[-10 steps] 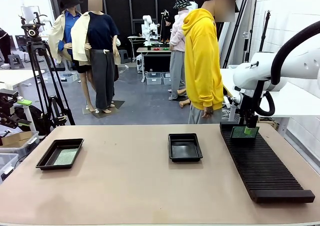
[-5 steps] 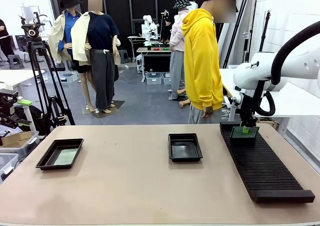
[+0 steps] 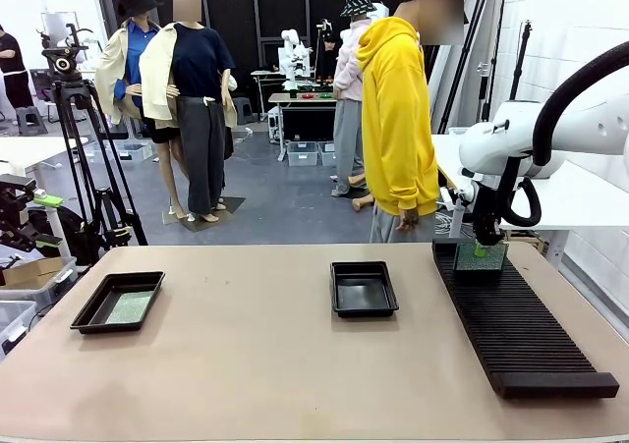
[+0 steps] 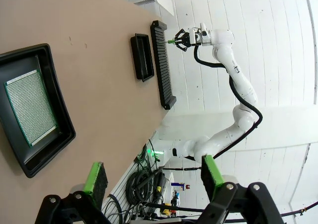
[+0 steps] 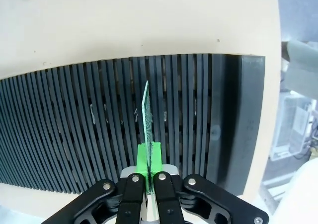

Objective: Inspect and transfer BCBs to ESD trays.
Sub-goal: Pick up the Blank PCB from the PCB Rack and place it in the right ESD tray.

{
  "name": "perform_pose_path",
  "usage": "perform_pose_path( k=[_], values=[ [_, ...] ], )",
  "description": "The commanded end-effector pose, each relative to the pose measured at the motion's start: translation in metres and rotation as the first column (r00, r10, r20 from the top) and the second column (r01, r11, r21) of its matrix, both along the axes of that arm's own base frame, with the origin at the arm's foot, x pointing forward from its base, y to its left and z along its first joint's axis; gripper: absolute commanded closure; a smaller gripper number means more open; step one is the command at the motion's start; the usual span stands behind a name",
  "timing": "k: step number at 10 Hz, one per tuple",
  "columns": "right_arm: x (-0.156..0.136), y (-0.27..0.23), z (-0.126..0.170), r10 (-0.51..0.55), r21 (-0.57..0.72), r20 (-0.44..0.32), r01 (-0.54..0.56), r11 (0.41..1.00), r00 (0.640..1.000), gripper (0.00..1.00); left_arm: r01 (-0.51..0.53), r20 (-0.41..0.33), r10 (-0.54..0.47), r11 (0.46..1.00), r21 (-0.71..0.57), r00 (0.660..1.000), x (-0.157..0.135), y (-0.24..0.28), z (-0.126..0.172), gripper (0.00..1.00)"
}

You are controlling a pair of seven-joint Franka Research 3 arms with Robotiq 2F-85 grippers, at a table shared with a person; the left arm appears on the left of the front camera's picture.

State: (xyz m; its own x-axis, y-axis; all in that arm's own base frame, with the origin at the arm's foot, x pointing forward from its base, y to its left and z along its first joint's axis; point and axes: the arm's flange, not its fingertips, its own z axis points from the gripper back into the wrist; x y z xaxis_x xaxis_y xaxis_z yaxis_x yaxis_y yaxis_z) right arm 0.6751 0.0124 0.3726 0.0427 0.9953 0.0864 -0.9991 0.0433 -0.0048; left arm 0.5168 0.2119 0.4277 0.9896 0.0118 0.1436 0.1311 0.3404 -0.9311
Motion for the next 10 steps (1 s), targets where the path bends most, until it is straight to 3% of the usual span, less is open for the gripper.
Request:
perform_pose_path(
  k=[1,8,10],
  values=[
    [0.000,0.000,0.000,0.001,-0.001,0.009,-0.001,1.000,1.000,1.00,0.001,-0.015,-0.001,1.000,0.012,1.000,-0.001,-0.001,0.002,0.00],
    [0.001,0.000,0.001,0.000,0.000,0.007,0.000,1.000,1.000,1.00,0.001,-0.015,-0.001,1.000,0.012,1.000,-0.001,-0.001,0.002,0.00],
    [-0.003,0.003,0.015,0.008,-0.025,0.020,-0.008,1.000,1.000,1.00,0.001,-0.015,-0.001,1.000,0.012,1.000,-0.001,-0.001,0.002,0.00]
  ],
)
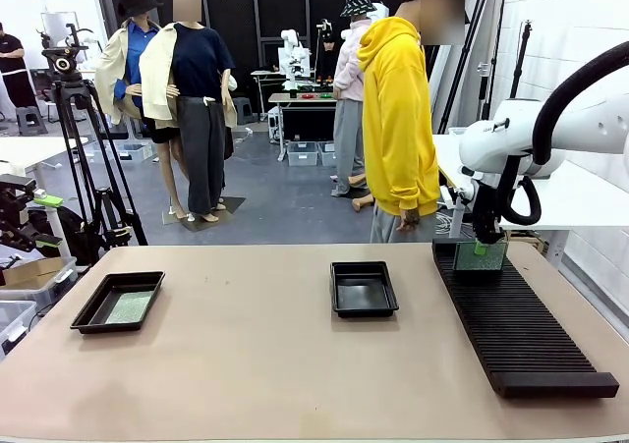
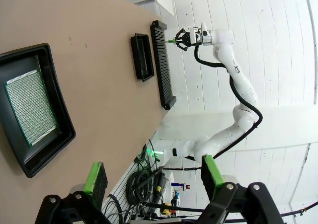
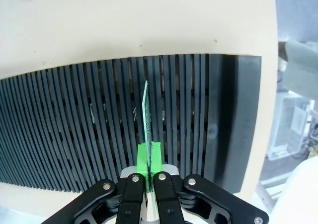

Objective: Inspect and transfer BCBs to ESD trays.
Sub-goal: Pick up the Blank PCB from the PCB Rack and place it in the right ESD tray.

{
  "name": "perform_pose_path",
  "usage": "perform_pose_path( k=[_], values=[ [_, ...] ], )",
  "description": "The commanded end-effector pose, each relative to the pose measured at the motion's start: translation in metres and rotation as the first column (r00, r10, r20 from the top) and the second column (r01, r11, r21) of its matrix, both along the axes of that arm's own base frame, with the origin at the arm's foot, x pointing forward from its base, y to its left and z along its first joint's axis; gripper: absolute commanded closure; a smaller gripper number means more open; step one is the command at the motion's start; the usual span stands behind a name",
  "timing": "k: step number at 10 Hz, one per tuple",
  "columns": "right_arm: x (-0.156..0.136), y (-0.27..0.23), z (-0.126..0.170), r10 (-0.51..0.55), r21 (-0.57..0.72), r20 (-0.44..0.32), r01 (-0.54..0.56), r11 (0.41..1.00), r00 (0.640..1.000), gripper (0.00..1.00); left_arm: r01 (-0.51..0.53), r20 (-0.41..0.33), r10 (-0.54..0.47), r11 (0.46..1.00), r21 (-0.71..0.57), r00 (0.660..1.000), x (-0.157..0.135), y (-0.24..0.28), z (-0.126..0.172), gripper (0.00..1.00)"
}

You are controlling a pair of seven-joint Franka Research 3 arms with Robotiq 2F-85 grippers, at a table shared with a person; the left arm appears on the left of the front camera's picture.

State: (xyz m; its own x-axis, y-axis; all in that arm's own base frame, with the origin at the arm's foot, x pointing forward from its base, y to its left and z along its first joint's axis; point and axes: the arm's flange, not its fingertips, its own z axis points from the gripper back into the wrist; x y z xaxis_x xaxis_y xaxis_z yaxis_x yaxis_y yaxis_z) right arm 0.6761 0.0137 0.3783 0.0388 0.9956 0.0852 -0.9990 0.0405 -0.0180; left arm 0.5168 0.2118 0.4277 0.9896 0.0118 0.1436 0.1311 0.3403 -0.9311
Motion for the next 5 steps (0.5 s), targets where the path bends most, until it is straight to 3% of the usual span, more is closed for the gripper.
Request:
perform_pose_path(
  k=[1,5],
  values=[
    [-0.008,0.004,0.020,0.002,-0.056,0.019,0.000,0.998,1.000,1.00,0.001,-0.015,-0.001,1.000,0.012,1.000,-0.001,0.000,0.002,0.00],
    [-0.032,0.013,0.079,-0.055,-0.120,0.056,0.061,0.991,0.997,1.00,0.001,-0.015,-0.001,1.000,0.012,1.000,-0.001,0.000,0.002,0.00]
  ],
)
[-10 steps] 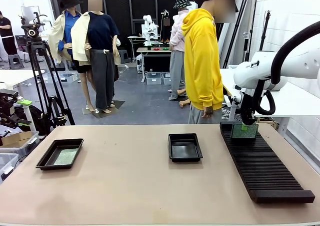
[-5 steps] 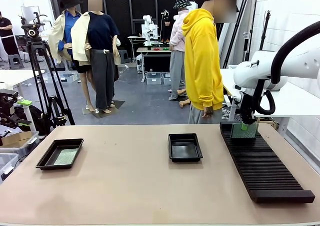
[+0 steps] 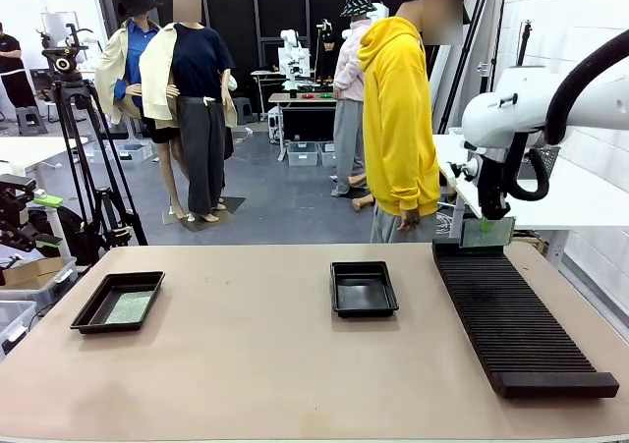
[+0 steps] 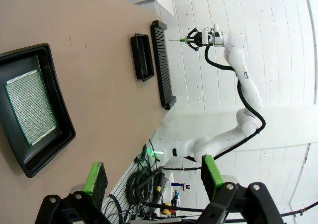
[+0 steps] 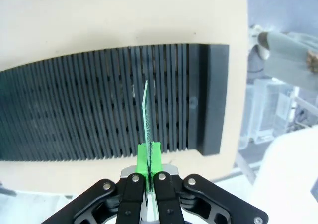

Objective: Inspect and transfer BCBs to ESD trays.
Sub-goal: Pick up the Blank PCB from the PCB Rack and place it in the right ESD tray.

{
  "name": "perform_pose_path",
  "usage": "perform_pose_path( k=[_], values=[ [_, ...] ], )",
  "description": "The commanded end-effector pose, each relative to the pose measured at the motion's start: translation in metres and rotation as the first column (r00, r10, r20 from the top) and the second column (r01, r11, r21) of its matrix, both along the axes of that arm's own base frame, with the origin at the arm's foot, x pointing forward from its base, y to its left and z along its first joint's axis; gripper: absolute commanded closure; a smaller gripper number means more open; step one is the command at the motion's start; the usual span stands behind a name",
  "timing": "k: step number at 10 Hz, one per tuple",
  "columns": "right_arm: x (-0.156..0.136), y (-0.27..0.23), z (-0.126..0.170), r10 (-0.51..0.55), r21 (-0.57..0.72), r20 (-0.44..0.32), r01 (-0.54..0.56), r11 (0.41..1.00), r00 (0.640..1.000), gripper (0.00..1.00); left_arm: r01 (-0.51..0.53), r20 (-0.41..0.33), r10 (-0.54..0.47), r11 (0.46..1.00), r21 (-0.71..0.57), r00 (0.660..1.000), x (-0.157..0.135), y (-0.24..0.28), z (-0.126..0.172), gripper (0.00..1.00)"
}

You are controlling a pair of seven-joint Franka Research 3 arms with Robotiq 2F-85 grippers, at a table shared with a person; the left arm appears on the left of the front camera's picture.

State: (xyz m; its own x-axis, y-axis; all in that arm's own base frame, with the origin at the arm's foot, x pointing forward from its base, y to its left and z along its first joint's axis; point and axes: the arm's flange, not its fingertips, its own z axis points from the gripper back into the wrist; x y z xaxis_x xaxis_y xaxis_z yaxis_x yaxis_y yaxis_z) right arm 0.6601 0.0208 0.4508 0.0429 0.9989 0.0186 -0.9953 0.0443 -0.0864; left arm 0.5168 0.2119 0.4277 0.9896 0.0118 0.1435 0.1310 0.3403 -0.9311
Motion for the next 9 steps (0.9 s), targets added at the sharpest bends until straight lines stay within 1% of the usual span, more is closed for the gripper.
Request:
perform_pose_path(
  k=[1,2,3,4,5,6,7,8,9],
  values=[
    [-0.026,0.010,0.029,-0.110,-0.044,-0.002,0.110,0.993,0.994,1.00,0.001,-0.015,-0.001,1.000,0.012,1.000,-0.001,-0.001,0.002,0.00],
    [-0.034,0.018,0.046,-0.254,0.003,-0.015,0.254,0.967,0.967,1.00,0.001,-0.015,-0.001,1.000,0.012,1.000,-0.001,-0.001,0.002,0.00],
    [-0.041,0.030,0.056,-0.426,0.054,-0.066,0.429,0.902,0.902,1.00,0.001,-0.015,-0.001,1.000,0.012,1.000,-0.001,-0.001,0.002,0.00],
    [-0.044,0.038,0.062,-0.532,0.067,-0.099,0.539,0.840,0.841,1.00,0.001,-0.015,-0.001,1.000,0.012,1.000,-0.001,-0.001,0.002,0.00],
    [-0.047,0.045,0.066,-0.628,0.083,-0.135,0.640,0.764,0.767,1.00,0.001,-0.015,-0.001,1.000,0.012,1.000,-0.001,-0.001,0.002,0.00],
    [-0.052,0.053,0.068,-0.688,0.095,-0.167,0.706,0.702,0.706,1.00,0.001,-0.015,-0.001,1.000,0.012,1.000,-0.001,-0.001,0.002,0.00],
    [-0.056,0.063,0.065,-0.738,0.072,-0.196,0.761,0.645,0.645,1.00,0.001,-0.015,-0.001,1.000,0.012,1.000,-0.001,-0.001,0.002,0.00],
    [-0.059,0.076,0.063,-0.795,0.037,-0.230,0.822,0.569,0.561,1.00,0.001,-0.015,-0.001,1.000,0.012,1.000,-0.001,-0.001,0.002,0.00],
    [-0.063,0.087,0.062,-0.842,0.023,-0.231,0.868,0.496,0.488,1.00,0.001,-0.015,-0.001,1.000,0.012,1.000,-0.001,-0.001,0.002,0.00]
  ],
)
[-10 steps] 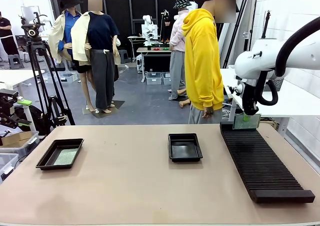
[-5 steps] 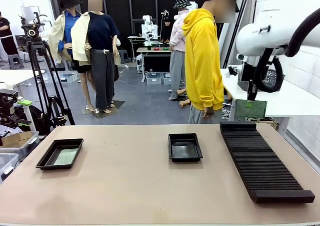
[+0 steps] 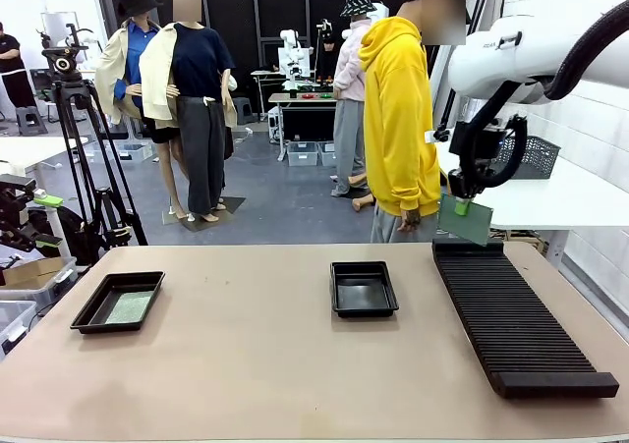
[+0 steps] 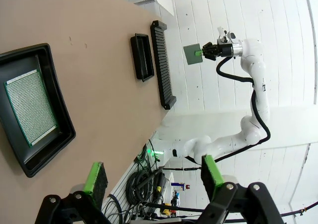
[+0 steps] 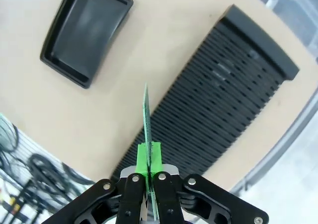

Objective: Inspect and transfer BCBs to ESD trays.
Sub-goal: Pick up the Blank PCB from the PCB Rack and place it in the right ESD tray.

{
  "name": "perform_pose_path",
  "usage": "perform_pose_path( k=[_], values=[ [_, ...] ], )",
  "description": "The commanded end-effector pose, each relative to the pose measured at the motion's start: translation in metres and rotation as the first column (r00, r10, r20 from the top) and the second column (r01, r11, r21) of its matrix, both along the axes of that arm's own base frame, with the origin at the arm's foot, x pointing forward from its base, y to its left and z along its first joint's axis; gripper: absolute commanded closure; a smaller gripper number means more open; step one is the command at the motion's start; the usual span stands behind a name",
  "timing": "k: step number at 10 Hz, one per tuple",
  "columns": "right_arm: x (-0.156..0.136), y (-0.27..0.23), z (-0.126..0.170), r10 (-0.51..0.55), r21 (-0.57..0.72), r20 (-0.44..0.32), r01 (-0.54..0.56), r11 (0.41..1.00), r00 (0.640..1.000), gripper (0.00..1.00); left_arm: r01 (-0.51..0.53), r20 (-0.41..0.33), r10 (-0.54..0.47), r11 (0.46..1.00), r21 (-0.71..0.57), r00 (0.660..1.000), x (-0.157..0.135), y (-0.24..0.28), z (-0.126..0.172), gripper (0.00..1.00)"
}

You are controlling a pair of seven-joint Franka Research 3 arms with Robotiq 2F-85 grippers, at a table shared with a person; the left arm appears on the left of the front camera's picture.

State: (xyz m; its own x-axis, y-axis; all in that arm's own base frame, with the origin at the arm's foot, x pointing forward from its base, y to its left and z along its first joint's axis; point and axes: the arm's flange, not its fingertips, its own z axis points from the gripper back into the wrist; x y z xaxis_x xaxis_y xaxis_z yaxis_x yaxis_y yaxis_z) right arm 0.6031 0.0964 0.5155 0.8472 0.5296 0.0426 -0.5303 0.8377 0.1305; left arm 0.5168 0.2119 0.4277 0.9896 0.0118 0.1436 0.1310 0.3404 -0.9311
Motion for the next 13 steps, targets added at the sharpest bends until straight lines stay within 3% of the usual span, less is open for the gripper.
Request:
perform_pose_path(
  k=[1,3,6,9,13],
  values=[
    [-0.012,0.024,-0.002,-0.156,0.008,-0.030,0.156,0.988,0.987,1.00,0.001,-0.015,-0.001,1.000,0.012,1.000,-0.001,-0.001,0.002,0.00],
    [-0.018,0.050,-0.005,-0.296,0.043,-0.061,0.299,0.953,0.953,1.00,0.001,-0.015,-0.001,1.000,0.012,1.000,-0.001,-0.001,0.002,0.00],
    [-0.032,0.081,-0.016,-0.404,0.163,-0.060,0.408,0.898,0.913,1.00,0.001,-0.015,-0.001,1.000,0.012,1.000,-0.001,-0.001,0.002,0.00],
    [-0.044,0.106,-0.036,-0.523,0.199,-0.032,0.518,0.832,0.852,1.00,0.001,-0.015,-0.001,1.000,0.012,1.000,-0.001,-0.001,0.002,0.00],
    [-0.043,0.123,-0.067,-0.564,0.324,-0.074,0.555,0.767,0.823,1.00,0.001,-0.015,-0.001,1.000,0.012,1.000,-0.001,-0.001,0.002,0.00]
  ],
)
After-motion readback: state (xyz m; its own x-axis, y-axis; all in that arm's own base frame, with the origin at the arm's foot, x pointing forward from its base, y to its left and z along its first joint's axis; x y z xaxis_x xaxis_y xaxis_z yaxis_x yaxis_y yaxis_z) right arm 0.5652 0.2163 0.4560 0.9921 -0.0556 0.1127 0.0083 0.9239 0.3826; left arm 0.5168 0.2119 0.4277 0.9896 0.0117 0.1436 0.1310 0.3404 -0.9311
